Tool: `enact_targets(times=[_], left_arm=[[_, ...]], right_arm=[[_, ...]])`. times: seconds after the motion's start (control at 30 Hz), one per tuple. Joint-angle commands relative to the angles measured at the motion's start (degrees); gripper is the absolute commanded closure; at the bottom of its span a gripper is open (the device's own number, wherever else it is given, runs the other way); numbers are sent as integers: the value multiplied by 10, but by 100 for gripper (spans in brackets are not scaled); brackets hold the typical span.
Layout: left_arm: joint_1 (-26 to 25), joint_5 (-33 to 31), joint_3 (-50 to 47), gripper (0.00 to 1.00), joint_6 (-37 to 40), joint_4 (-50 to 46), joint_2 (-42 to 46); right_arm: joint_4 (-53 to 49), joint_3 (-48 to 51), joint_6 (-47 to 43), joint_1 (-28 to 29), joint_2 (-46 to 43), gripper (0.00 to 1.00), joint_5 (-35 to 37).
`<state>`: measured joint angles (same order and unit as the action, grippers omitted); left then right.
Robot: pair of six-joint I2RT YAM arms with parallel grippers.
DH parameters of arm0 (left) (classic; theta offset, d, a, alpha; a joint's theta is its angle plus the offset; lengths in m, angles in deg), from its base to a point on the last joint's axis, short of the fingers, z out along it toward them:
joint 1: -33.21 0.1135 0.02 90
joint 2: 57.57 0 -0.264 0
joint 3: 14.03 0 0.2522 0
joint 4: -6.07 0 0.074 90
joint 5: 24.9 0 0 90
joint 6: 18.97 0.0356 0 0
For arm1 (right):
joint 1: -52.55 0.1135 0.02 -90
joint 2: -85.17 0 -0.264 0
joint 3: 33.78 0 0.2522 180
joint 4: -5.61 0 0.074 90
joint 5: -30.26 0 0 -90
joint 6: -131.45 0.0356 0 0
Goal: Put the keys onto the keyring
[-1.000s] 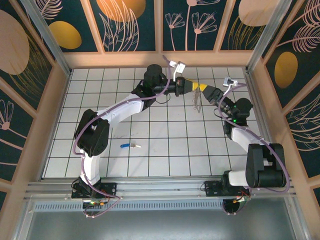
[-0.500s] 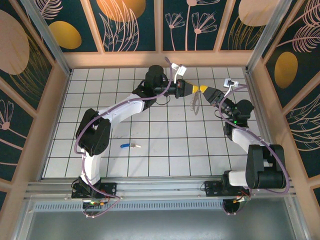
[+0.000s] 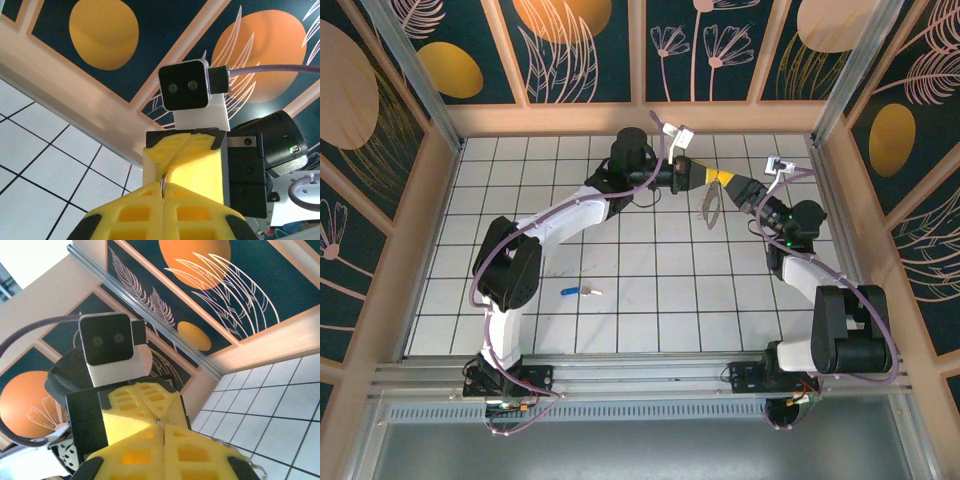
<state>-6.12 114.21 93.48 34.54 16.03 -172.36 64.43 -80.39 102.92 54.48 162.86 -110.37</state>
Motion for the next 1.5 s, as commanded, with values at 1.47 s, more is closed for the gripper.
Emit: enact_targets(times=[1.47], left_arm=[[-22, -215, -183, 63, -243, 407, 2]], right_arm=[[68, -19, 58, 55, 22, 100, 145]])
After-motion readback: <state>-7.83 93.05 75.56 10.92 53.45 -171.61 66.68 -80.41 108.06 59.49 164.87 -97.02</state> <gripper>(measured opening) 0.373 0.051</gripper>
